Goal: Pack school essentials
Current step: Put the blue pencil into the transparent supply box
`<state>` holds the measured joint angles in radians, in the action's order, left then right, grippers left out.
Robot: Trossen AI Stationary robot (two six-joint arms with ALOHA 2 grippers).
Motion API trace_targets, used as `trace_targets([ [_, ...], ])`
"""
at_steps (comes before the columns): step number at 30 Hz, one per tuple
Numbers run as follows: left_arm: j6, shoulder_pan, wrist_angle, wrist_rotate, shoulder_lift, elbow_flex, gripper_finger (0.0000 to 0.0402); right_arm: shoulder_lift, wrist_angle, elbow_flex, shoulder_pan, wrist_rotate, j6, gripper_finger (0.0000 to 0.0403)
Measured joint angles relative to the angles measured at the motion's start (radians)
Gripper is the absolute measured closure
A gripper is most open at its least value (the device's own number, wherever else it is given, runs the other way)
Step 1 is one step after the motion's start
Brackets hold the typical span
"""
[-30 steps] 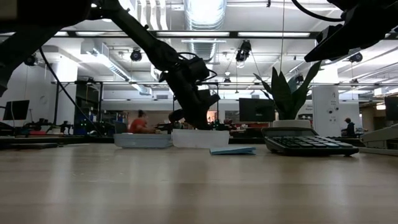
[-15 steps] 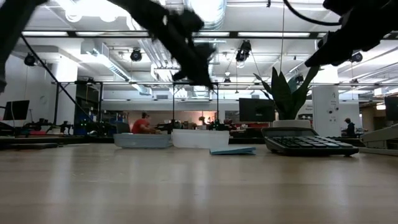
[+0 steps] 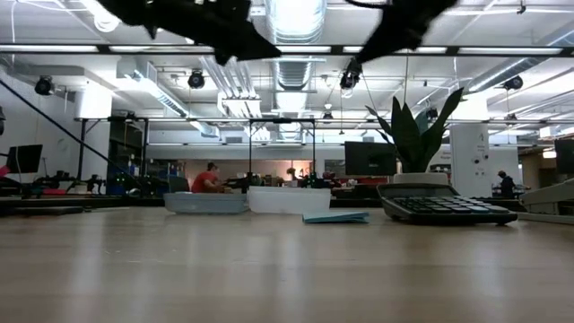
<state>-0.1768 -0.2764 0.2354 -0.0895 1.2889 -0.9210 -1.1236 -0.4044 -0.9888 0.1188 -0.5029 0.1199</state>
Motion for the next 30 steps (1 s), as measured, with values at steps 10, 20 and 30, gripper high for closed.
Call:
trace_targets([
  [10,-0.058,-0.022,0.442,0.001,-0.131,0.327,0.0401,-0.439,-0.272,-0.535,-0.366,0.336,-0.14,0.0394],
  [20,-0.154,-0.026,0.458,-0.003,-0.191,0.368,0.0402,-0.803,-0.413,-0.836,-0.499,0.366,-0.087,0.0394],
  [30,-0.18,-0.027,0.453,-0.074,-0.197,0.391,0.0402,-1.039,-0.514,-0.954,-0.543,0.45,-0.062,0.0394],
])
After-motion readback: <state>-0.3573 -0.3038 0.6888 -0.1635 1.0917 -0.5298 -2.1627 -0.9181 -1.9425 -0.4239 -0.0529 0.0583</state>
